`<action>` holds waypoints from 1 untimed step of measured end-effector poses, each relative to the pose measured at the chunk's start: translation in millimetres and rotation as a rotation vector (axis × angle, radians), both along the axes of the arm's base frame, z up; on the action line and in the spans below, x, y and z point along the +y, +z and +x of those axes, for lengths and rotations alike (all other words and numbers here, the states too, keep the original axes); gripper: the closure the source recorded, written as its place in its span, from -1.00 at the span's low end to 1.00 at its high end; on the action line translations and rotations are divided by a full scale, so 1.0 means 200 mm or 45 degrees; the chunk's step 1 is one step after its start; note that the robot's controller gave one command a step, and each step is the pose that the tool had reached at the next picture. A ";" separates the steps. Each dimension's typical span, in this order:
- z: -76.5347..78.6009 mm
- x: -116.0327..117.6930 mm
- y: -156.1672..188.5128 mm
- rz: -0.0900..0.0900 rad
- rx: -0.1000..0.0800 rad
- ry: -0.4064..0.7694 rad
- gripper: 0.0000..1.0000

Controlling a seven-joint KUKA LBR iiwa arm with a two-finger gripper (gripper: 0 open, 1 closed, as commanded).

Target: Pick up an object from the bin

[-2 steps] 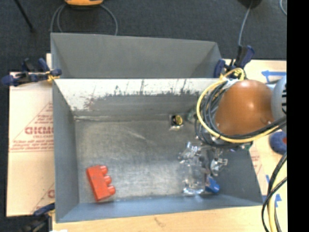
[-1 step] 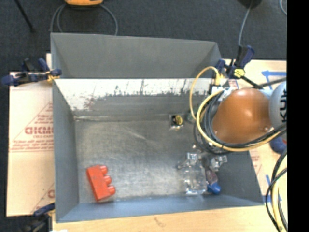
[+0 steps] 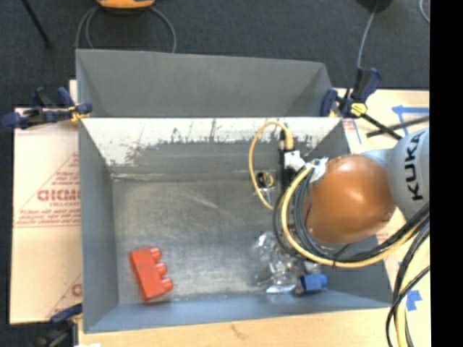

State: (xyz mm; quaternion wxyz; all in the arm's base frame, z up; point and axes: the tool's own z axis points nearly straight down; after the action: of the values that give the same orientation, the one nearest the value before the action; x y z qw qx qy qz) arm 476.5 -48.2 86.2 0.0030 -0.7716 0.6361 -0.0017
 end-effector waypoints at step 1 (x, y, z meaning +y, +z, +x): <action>0.01 0.00 0.01 0.000 -0.004 -0.007 1.00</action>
Offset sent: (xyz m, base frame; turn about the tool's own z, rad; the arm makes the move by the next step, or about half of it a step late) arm 0.0000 0.0000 0.0000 0.0000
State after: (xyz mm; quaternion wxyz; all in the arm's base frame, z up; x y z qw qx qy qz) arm 477.7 -48.6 87.8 0.0038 -0.7697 0.6384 -0.0030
